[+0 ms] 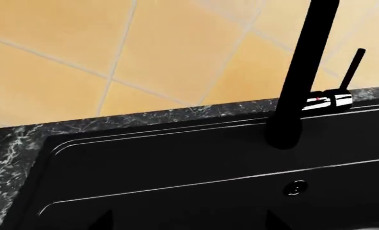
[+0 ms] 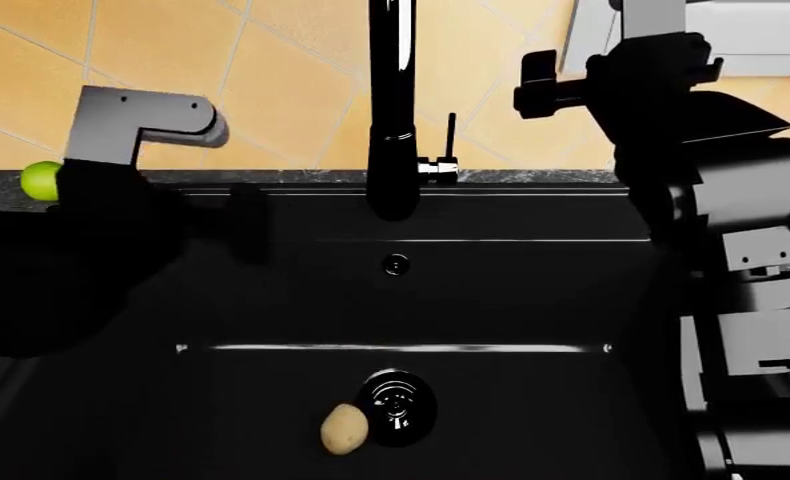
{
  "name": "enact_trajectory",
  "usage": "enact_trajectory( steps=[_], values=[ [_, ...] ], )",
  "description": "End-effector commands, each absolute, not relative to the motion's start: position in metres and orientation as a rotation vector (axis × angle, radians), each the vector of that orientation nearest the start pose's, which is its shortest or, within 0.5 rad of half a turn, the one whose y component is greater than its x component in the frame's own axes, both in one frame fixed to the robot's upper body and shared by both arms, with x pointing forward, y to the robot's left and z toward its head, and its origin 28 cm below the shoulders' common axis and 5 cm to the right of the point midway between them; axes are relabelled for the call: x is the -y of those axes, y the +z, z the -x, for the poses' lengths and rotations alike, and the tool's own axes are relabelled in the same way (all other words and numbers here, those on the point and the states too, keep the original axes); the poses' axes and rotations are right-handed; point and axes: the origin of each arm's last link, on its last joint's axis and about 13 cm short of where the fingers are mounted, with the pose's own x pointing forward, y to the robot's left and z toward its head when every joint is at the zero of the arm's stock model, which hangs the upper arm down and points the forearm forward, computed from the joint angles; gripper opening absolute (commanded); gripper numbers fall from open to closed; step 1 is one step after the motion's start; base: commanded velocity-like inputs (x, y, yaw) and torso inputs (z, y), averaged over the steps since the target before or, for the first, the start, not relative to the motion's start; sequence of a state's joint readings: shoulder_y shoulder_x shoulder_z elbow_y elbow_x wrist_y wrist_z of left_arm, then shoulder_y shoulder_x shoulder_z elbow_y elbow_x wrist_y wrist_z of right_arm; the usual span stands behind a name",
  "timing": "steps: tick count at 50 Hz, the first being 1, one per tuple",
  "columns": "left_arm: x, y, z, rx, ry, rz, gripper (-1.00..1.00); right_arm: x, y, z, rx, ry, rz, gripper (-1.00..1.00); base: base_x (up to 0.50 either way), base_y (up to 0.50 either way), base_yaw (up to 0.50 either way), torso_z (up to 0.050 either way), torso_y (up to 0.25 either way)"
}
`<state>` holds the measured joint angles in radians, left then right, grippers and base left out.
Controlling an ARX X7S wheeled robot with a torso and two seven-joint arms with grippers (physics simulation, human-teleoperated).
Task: Pick the potato from the counter and place it in the sink. Then turn on the sink faucet.
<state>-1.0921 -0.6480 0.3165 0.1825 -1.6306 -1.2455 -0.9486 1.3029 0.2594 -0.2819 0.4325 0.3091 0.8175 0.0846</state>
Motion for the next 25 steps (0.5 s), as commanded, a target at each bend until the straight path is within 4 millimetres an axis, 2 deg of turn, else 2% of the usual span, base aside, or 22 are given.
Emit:
enact_trajectory(
  steps=[1,7,17,25],
  values=[
    [-0.267,0.302,-0.272,-0.28,-0.037,-0.015,1.0,0.14,0.294,-0.39,0.001,-0.024,0.135,1.0,0.0,0.0,0.0,0.0,0.0],
    [-0.277,0.31,-0.273,-0.265,-0.003,0.006,1.0,0.139,0.294,-0.39,0.002,-0.022,0.135,1.0,0.0,0.0,0.0,0.0,0.0],
    [-0.294,0.32,-0.282,-0.252,0.159,0.054,1.0,0.139,0.294,-0.391,0.001,-0.022,0.132,1.0,0.0,0.0,0.0,0.0,0.0],
    [-0.31,0.325,-0.289,-0.19,0.248,0.014,1.0,0.14,0.294,-0.39,0.003,-0.023,0.136,1.0,0.0,0.0,0.0,0.0,0.0]
  ],
)
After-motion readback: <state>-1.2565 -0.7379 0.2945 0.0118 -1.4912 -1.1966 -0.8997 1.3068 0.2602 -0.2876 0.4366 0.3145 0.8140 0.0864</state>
